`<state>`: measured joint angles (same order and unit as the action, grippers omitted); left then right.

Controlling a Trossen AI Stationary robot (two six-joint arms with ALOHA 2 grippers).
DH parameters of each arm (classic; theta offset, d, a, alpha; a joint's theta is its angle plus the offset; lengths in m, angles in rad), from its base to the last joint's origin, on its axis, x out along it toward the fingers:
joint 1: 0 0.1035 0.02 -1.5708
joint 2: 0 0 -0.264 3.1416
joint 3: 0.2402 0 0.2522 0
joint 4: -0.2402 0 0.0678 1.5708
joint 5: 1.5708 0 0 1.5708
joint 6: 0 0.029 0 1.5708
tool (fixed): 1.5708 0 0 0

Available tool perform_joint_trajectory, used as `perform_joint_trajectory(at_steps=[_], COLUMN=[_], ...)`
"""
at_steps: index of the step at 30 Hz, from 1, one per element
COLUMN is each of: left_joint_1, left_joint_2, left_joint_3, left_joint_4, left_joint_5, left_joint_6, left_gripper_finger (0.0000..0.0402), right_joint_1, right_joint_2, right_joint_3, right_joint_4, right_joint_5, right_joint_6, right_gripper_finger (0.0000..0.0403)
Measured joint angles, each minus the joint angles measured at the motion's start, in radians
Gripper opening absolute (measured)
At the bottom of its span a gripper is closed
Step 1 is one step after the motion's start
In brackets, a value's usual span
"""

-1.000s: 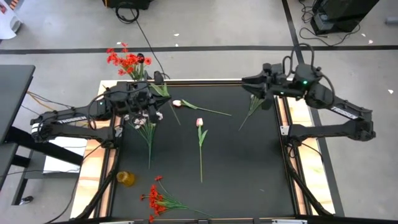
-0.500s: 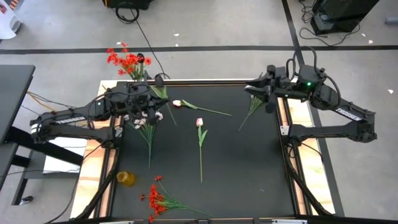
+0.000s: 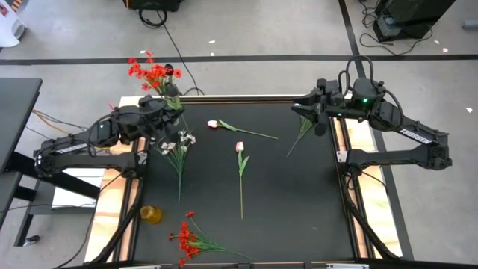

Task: Sort flowers into vase by color
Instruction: Put the black flower into the transparent vase

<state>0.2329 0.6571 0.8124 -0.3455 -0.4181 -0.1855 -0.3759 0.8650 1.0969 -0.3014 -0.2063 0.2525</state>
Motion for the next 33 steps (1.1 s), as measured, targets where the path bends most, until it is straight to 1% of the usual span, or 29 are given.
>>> perform_joint_trajectory(at_steps=[6,11,13,16,19,21,24,27,29,33], left_joint_1=[0.0,0.001,0.009,0.031,0.055,0.07,0.099,0.131,0.158,0.207], left_joint_2=[-0.035,-0.082,-0.109,-0.156,-0.199,-0.21,-0.214,-0.213,-0.192,-0.132], left_joint_3=[0.0,0.0,0.0,0.0,0.009,0.042,0.09,0.095,0.095,0.094], left_joint_4=[-0.026,-0.035,-0.047,-0.072,-0.122,-0.182,-0.256,-0.233,-0.205,-0.161], left_joint_5=[-0.054,-0.149,-0.183,-0.194,-0.242,-0.278,-0.318,-0.326,-0.35,-0.355], left_joint_6=[-0.01,0.046,0.047,0.05,0.082,0.11,0.129,0.165,0.196,0.175], left_gripper_finger=[0.0012,0.0012,0.0012,0.0012,0.0012,0.0012,0.0012,0.0012,0.0012,0.0011], right_joint_1=[0.0,0.0,0.0,0.0,0.0,0.0,0.0,0.0,0.0,0.0], right_joint_2=[0.001,0.002,0.002,0.002,0.002,0.002,0.002,0.002,0.002,0.002], right_joint_3=[0.0,0.0,0.0,0.0,0.0,0.0,0.0,0.0,0.0,0.0], right_joint_4=[0.012,0.017,0.017,0.018,0.019,0.019,0.019,0.019,0.019,0.019], right_joint_5=[0.003,0.004,0.004,0.004,0.004,0.004,0.004,0.004,0.004,0.003], right_joint_6=[-0.019,-0.018,-0.019,-0.019,-0.019,-0.019,-0.019,-0.019,-0.019,-0.019], right_gripper_finger=[0.0168,0.0168,0.0168,0.0168,0.0168,0.0168,0.0168,0.0168,0.0168,0.0168])
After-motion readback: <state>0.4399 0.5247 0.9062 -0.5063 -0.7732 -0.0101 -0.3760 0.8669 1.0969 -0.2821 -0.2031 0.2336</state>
